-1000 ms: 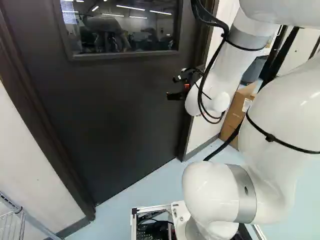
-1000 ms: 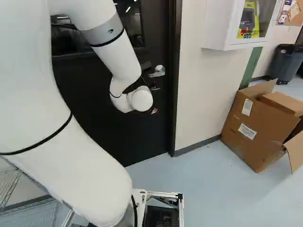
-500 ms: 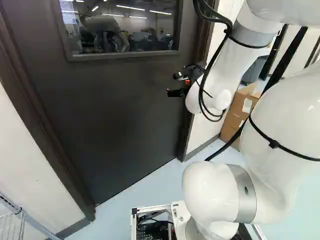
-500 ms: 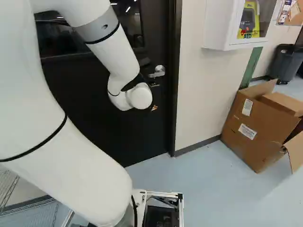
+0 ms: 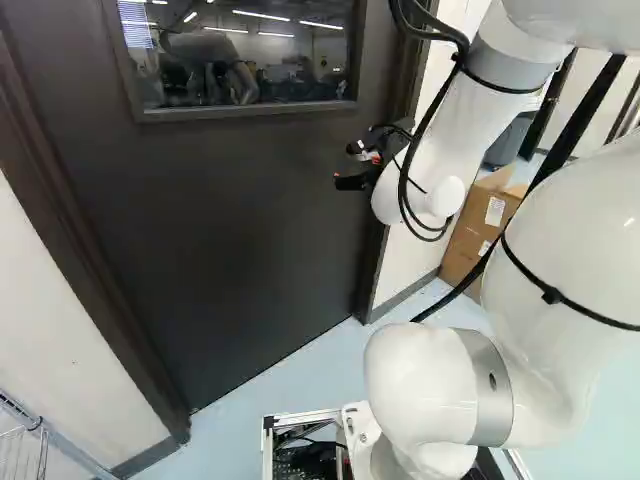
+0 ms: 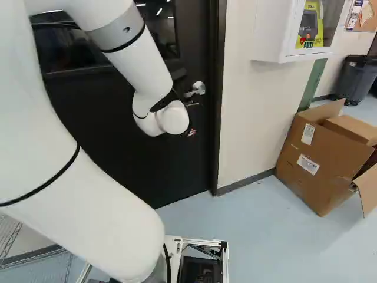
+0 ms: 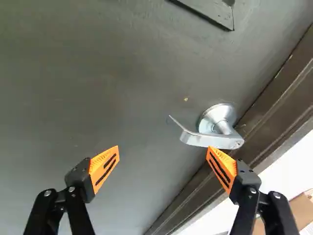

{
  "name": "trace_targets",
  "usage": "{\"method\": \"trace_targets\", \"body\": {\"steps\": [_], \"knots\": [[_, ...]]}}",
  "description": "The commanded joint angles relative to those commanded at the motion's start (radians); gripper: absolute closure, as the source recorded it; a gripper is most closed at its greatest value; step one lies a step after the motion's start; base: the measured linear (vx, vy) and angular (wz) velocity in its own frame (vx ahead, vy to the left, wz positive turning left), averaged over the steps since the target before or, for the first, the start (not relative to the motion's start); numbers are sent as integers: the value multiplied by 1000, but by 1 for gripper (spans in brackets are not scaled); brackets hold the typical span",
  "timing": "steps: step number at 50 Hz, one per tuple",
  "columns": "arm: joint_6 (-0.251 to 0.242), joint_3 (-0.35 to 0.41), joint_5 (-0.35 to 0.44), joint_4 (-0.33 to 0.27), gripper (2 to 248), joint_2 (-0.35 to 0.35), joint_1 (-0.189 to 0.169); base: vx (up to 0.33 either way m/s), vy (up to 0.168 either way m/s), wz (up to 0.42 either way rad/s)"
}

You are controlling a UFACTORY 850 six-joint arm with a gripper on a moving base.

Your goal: Open the door and move inside

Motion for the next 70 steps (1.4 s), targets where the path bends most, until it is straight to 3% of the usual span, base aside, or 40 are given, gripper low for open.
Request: {"method": "trace_targets", "body": {"steps": [34, 70], "knots": [[0, -38, 0, 0, 3, 47, 3, 0, 0, 0], [0, -121, 0, -5, 3, -6, 27, 0, 0, 0]]}}
